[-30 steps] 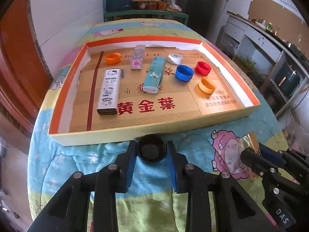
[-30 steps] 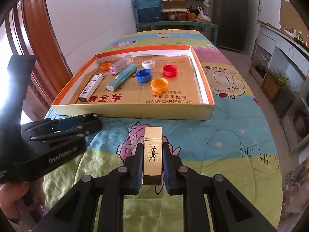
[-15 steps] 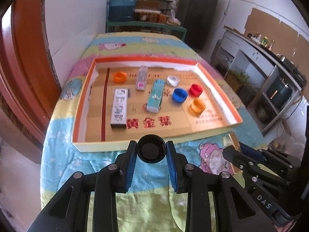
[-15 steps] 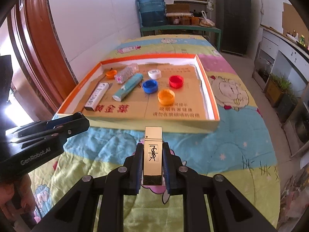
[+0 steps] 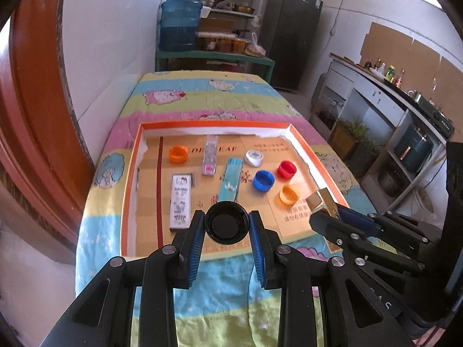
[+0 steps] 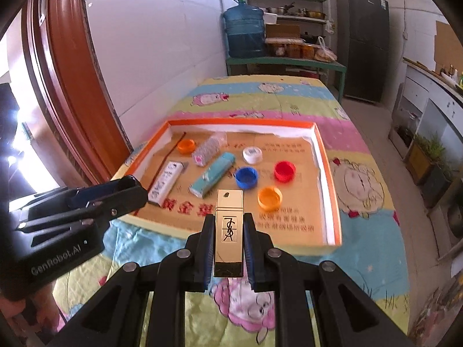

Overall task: Organize rigid objects
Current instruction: 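Carry the black cap with the left gripper while the right gripper carries the gold lighter over the tray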

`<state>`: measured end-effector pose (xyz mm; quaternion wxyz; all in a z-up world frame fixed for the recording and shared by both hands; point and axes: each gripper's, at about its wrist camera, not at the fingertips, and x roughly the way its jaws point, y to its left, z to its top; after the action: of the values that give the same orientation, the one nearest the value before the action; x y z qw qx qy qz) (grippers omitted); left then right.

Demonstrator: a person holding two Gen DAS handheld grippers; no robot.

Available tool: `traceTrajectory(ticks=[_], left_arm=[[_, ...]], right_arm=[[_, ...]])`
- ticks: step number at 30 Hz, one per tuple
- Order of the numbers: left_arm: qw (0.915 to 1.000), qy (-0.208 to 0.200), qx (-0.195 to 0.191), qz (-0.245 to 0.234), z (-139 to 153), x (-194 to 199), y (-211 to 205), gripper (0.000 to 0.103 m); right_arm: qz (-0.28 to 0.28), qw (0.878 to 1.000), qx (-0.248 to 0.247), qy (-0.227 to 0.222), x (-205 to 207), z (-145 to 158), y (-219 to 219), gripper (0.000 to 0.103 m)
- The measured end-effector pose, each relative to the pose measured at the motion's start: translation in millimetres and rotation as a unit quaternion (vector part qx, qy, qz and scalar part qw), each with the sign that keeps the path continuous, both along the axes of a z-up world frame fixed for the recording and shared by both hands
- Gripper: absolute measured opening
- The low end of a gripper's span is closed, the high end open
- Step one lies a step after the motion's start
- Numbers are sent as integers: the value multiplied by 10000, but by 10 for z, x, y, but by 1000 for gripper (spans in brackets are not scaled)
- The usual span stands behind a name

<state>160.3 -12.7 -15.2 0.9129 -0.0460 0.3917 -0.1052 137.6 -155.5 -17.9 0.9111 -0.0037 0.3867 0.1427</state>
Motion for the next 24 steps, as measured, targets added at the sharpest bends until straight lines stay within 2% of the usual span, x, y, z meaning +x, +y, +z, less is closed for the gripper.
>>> traceTrajectory(ticks=[6,24], left_arm=[[10000,7,15,30,7,145,19,31],[9996,259,31,112,-217,465,45,31]], right_arm=[[83,9998,187,69,206,11,31,19],[223,9991,96,345,511,-219,143,19]])
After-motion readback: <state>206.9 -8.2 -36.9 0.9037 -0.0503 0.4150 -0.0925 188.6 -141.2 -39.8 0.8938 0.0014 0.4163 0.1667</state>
